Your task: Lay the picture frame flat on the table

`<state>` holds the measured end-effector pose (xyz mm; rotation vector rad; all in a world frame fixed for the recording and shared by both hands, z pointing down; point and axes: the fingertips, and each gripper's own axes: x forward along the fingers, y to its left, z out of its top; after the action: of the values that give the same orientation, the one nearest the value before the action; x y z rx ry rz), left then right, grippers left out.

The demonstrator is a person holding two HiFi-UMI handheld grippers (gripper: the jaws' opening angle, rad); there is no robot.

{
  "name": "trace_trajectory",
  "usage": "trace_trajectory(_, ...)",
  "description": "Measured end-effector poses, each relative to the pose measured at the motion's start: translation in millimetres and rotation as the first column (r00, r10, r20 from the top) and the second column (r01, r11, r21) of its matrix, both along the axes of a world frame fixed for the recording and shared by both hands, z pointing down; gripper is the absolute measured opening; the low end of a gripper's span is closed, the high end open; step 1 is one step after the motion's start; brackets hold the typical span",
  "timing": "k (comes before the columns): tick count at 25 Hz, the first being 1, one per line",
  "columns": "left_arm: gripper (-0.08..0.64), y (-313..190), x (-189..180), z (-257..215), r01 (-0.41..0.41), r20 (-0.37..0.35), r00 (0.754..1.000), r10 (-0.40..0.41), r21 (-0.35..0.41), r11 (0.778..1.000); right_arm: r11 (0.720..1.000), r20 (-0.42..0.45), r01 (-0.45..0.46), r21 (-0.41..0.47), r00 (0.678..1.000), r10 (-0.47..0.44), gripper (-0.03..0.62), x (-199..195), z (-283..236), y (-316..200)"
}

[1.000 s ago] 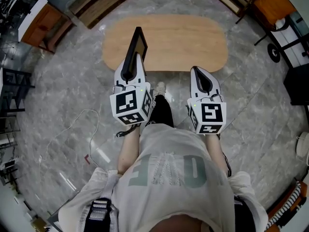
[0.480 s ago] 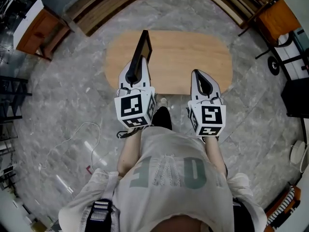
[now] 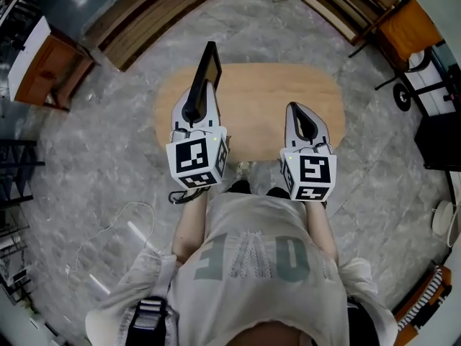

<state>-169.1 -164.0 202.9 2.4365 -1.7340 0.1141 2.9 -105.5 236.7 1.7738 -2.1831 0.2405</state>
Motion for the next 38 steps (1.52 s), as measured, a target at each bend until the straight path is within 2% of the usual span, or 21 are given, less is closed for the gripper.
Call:
trace_trajectory(11,0.020,-16.9,27.9,6.6,-0.023,0.019,1.000,0.023,-0.011,1.000,0.999,0.009,-0.020,0.049,1.000,0.020,0.006,24.4,-10.9,-34.7)
trace_trajectory(19,0.020,-6.6,49.8,10.1,0.022,0.052,0.998,-0.021,-0.013,1.000,0.997,0.060,0.040,0.067,0.997,-0.044,0.006,34.4,-10.5,-45.4)
trace_trajectory(22,0.020,-4.2,65.4,9.2,0.035,0.089,0.995,-0.035,-0.001,0.999,0.995,0.071,0.066,0.069,0.995,-0.071,0.006,42.3,-10.0,-48.1)
trace_trajectory(28,0.020,-3.7,96.6,0.6,0.041,0.103,0.994,-0.043,0.020,0.999,0.992,0.079,0.098,0.077,0.991,-0.104,0.006,60.2,-11.4,-49.9)
trace_trajectory(38,0.020,-11.3,109.8,-2.5,0.057,0.106,0.993,-0.060,0.030,0.998,0.992,0.110,0.089,0.092,0.989,-0.099,0.006,80.2,-13.7,-57.7)
